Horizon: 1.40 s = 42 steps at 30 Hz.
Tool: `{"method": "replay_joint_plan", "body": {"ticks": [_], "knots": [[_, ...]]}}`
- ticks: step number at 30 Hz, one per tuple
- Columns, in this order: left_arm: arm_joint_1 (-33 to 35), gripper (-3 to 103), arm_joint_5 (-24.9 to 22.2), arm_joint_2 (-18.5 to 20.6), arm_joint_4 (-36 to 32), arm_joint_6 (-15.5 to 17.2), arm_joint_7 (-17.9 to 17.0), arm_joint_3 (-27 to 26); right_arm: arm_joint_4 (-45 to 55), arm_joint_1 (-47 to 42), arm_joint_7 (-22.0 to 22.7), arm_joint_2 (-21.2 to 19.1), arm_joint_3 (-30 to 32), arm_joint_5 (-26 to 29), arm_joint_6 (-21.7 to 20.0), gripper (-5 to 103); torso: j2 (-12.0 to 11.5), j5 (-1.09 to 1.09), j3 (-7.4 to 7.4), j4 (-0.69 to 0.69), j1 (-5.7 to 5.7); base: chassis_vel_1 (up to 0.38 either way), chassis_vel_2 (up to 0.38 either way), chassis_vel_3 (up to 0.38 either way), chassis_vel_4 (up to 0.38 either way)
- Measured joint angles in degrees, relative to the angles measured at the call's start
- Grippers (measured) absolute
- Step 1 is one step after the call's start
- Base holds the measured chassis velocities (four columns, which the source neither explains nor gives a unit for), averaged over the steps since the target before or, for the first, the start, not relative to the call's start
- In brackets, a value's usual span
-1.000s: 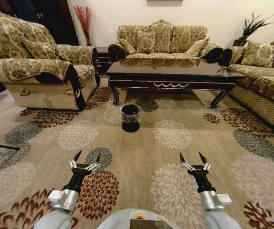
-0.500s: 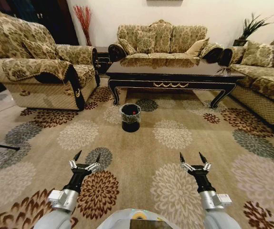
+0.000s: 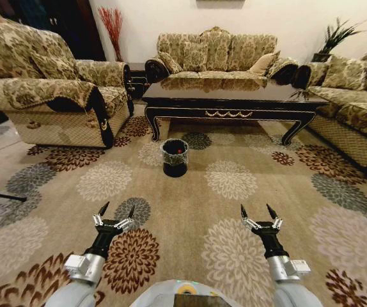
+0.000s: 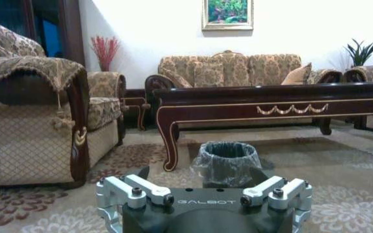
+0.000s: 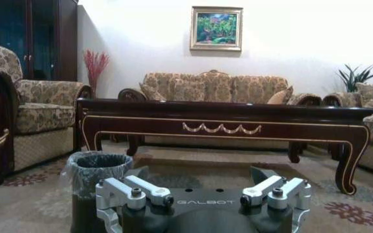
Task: Move to the front of the table and pick up the trash from the floor, then place it into the trash bin.
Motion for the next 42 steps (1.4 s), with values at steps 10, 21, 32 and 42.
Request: {"method": "replay_joint_plan", "body": {"ticks": [10, 21, 32, 42], "knots": [[0.0, 100, 0.0, 0.0, 0.0, 0.0, 0.0, 0.0, 0.0, 0.0, 0.0, 0.0, 0.0, 0.0, 0.0, 100, 0.1, 0.0, 0.02, 0.0, 0.15, 0.042, -0.038, -0.048, 0.049], [0.0, 100, 0.0, 0.0, 0.0, 0.0, 0.0, 0.0, 0.0, 0.0, 0.0, 0.0, 0.0, 0.0, 0.0, 100, 0.1, 0.01, -0.01, 0.01, 0.14, 0.227, -0.219, -0.225, 0.234], [0.0, 100, 0.0, 0.0, 0.0, 0.0, 0.0, 0.0, 0.0, 0.0, 0.0, 0.0, 0.0, 0.0, 0.0, 100, 0.0, 0.01, 0.0, -0.01, 0.15, 0.323, -0.315, -0.332, 0.32], [0.0, 100, 0.0, 0.0, 0.0, 0.0, 0.0, 0.0, 0.0, 0.0, 0.0, 0.0, 0.0, 0.0, 0.0, 100, 0.0, 0.0, -0.04, 0.0, 0.11, 0.335, -0.332, -0.328, 0.32]]}}
